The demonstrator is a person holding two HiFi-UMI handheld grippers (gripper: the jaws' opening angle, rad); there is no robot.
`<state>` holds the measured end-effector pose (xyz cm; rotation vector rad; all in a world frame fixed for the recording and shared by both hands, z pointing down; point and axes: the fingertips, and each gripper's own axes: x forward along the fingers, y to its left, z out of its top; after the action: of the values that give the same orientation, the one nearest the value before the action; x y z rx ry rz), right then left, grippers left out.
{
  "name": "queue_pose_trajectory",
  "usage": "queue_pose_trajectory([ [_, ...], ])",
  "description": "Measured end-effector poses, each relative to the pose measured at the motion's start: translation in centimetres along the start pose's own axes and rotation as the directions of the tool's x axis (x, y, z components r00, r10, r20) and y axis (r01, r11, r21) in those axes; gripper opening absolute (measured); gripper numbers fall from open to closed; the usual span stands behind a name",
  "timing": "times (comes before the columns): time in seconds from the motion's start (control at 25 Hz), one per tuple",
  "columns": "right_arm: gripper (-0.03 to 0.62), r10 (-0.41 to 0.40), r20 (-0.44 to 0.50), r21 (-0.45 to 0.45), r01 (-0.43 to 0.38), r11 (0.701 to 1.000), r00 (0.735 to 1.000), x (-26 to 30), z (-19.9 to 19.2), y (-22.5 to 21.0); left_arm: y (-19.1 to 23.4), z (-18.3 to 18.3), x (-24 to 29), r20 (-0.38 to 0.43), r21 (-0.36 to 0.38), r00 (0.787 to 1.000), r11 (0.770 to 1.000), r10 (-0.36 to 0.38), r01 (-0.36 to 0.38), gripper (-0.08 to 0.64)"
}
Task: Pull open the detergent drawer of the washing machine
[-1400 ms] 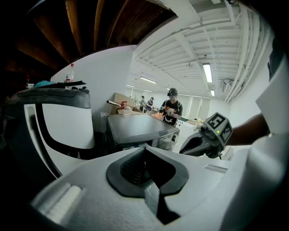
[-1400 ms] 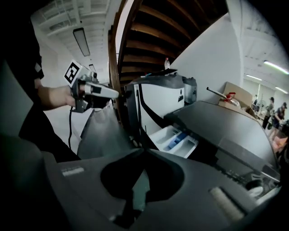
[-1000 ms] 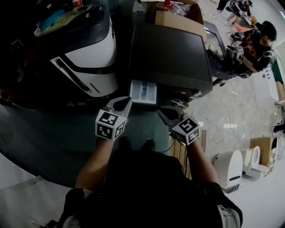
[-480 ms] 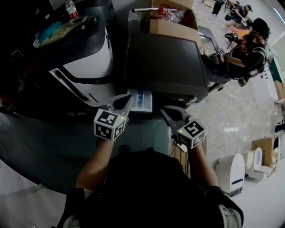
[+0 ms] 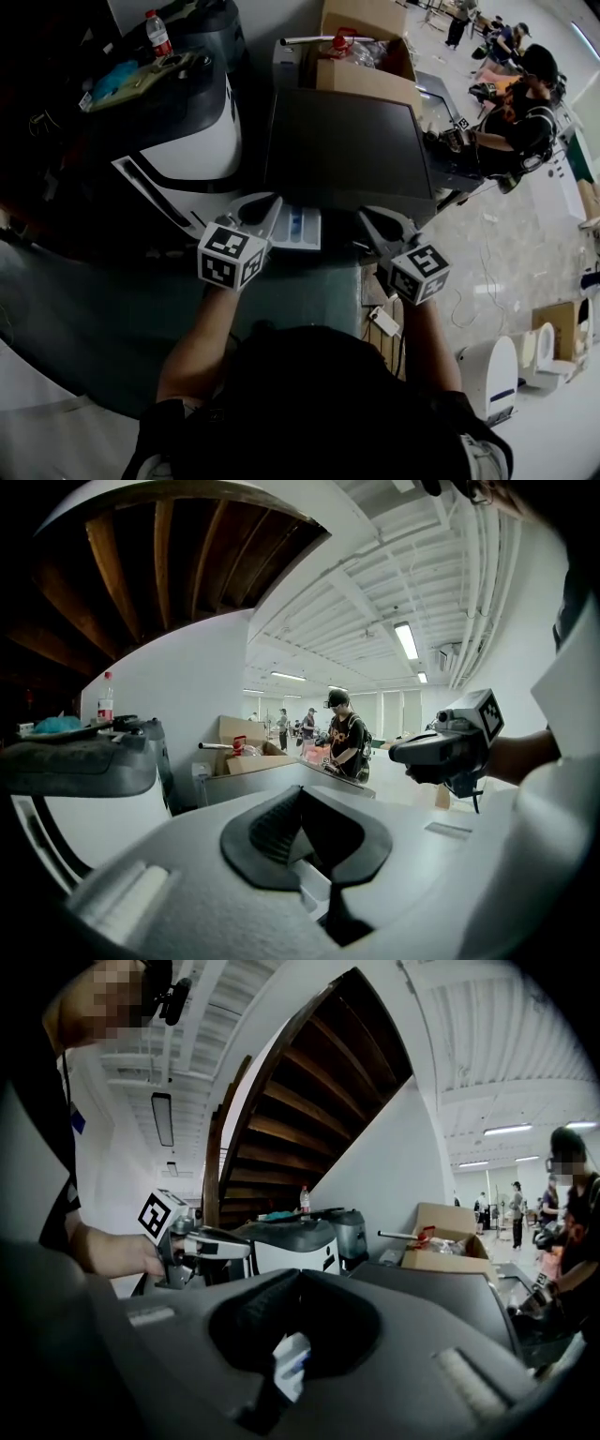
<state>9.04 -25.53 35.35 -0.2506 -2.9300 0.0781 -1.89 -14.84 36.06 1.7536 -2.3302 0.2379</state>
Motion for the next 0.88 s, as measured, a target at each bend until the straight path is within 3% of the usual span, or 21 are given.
queue_pose_trajectory([
  [0.2,0.003,-0.107,0.145,0.056,0.100,0.993,0.984,-1.2,5.3,-2.7,1.3,2.9,-0.1,0.050,0.004,0.998,0.999,0.042,-0.043,0.011],
  [0.48,0.003,-0.189,0.318,0.066,0.177,0.982,0.929,-2.4,9.4,-0.5,0.9,5.6,-0.9,0.117,-0.019,0.991,0.997,0.071,-0.069,0.011],
  [0.64,0.002,-0.189,0.309,0.013,0.194,0.981,0.932,-2.0,8.7,0.4,0.3,4.9,-0.7,0.108,-0.015,0.992,0.998,0.068,-0.067,0.011],
  [0.88,0.002,-0.186,0.271,0.044,0.180,0.983,0.944,-1.6,7.1,0.1,0.6,3.6,-0.6,0.091,-0.033,0.993,0.997,0.073,-0.071,0.011],
])
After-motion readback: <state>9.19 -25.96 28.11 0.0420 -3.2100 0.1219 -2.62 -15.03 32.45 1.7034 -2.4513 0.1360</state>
